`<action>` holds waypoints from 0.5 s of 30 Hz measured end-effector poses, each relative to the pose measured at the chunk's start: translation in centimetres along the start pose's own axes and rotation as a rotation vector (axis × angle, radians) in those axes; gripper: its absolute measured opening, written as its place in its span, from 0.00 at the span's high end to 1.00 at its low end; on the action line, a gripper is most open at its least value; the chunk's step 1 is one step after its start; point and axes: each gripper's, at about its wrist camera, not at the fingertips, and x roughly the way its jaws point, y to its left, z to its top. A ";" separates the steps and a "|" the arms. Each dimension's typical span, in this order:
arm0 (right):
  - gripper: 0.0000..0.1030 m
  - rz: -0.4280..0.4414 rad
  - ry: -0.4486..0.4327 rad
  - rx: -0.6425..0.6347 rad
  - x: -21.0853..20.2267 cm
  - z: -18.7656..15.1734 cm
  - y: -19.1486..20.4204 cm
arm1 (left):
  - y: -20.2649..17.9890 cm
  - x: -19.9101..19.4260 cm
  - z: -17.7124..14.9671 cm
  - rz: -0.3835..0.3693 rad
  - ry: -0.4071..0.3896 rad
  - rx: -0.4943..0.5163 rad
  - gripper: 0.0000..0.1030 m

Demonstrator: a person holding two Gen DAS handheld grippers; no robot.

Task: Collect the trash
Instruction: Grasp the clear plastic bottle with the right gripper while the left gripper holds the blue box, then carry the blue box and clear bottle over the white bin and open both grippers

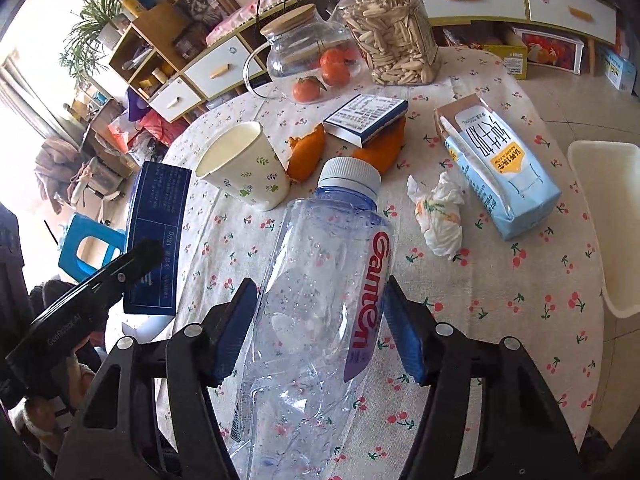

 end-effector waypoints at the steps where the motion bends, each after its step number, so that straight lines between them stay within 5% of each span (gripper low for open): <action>1: 0.41 -0.002 -0.012 0.000 -0.3 0.3 -0.1 | -0.1 0.0 0.0 -0.001 -0.002 -0.003 0.45; 15: 0.41 -0.139 -0.218 -0.002 -5.4 3.0 -4.2 | -2.7 -0.5 0.6 0.005 -0.082 -0.029 0.45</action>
